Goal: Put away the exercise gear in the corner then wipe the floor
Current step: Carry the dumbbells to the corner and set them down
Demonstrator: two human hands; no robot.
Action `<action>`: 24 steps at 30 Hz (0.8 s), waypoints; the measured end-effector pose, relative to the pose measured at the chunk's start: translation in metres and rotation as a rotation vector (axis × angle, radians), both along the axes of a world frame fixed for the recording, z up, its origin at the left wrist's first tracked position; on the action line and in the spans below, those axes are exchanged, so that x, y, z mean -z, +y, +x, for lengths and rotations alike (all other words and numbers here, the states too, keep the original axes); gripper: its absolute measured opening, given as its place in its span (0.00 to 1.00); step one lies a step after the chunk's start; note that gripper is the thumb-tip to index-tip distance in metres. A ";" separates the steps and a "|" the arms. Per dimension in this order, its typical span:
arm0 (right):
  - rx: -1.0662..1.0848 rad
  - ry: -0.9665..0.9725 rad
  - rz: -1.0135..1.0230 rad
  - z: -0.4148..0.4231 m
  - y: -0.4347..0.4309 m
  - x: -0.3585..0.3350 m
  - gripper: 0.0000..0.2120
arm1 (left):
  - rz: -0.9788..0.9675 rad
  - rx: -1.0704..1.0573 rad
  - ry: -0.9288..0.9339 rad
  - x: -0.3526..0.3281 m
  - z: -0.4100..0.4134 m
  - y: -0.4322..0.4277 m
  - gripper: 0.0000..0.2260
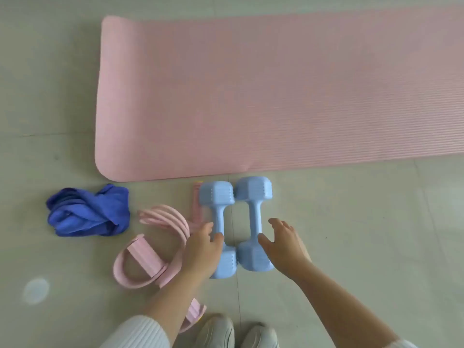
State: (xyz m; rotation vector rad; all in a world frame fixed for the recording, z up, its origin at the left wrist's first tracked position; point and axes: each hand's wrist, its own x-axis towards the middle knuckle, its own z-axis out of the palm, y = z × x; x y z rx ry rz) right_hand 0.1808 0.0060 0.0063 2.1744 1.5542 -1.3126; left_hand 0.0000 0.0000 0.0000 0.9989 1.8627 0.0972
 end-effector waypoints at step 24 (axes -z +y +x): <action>0.808 0.462 -0.205 0.035 -0.017 -0.072 0.12 | -0.124 -0.311 -0.326 -0.086 0.039 0.007 0.09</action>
